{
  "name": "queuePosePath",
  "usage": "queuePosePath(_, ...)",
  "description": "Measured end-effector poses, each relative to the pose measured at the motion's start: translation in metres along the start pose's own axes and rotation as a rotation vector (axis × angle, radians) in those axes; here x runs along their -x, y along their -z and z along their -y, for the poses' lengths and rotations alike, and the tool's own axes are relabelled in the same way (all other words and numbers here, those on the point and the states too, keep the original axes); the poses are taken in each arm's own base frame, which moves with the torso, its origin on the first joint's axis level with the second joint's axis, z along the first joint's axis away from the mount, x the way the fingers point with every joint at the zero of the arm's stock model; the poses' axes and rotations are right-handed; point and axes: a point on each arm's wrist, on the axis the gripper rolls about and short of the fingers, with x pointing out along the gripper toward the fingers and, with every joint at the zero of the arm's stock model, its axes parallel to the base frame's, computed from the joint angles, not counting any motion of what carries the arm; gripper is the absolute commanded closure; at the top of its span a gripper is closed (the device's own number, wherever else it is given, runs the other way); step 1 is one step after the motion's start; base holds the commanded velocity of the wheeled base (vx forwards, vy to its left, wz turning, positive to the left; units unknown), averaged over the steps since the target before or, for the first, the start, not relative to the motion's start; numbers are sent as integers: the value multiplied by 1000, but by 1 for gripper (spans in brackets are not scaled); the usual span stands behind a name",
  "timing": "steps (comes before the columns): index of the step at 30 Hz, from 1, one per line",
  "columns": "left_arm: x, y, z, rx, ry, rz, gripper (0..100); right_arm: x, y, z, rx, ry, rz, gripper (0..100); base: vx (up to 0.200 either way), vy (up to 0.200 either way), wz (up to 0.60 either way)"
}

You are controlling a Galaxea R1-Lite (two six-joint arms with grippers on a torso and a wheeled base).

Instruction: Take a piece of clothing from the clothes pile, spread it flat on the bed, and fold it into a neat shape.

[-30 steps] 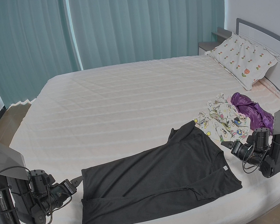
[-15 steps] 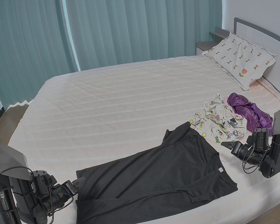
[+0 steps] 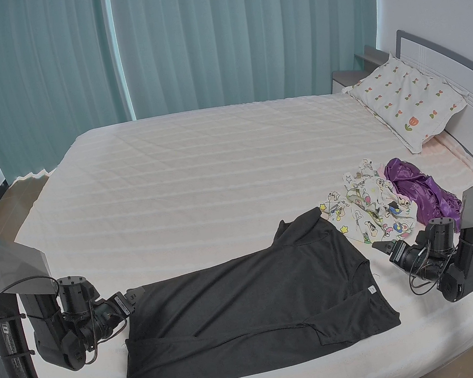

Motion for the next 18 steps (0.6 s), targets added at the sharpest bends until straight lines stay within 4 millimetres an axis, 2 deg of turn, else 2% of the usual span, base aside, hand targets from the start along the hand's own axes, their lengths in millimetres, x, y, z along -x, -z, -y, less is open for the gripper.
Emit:
queuePosePath(11,-54,-28,4,14,-75,-21,0,0,3,-2,3,-4,-10,0,0,0,0)
queuePosePath(18,-82,-31,0,9,-80,-10,0,0,9,-6,11,-9,-28,0,0,0,0)
